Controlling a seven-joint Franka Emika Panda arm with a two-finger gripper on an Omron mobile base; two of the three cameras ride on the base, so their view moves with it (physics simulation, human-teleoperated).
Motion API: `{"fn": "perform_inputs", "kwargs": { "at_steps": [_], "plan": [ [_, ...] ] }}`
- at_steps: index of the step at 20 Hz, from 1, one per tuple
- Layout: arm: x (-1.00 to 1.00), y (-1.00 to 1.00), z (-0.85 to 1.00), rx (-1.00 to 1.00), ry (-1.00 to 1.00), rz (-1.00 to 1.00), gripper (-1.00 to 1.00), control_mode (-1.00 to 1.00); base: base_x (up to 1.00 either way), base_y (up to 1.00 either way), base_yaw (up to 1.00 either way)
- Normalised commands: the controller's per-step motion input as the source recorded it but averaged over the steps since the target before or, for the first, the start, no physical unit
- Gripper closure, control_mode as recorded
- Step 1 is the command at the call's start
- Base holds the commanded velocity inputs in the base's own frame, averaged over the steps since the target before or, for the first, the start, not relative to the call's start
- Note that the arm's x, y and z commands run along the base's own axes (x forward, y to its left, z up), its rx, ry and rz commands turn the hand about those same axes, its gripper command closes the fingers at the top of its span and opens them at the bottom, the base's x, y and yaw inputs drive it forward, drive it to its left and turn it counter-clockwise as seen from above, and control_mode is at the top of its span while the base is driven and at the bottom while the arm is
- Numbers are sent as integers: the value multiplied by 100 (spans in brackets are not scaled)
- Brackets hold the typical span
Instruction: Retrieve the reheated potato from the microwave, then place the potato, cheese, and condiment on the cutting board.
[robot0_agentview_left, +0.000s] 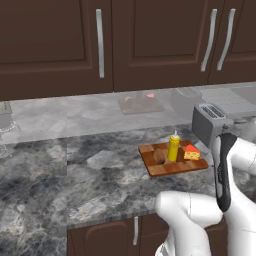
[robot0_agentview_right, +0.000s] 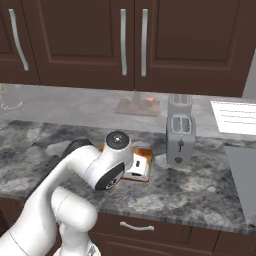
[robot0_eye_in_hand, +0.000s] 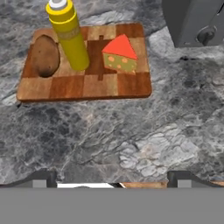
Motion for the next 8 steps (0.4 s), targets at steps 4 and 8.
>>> {"fn": "perform_inputs", "kwargs": {
  "at_steps": [4,8],
  "plan": [
    [-63,17,29,0,0,-21,-100,-100,0,0,0],
    [-65,14,32,0,-4,-14,-100,-100,0,0,0]
  ]
}}
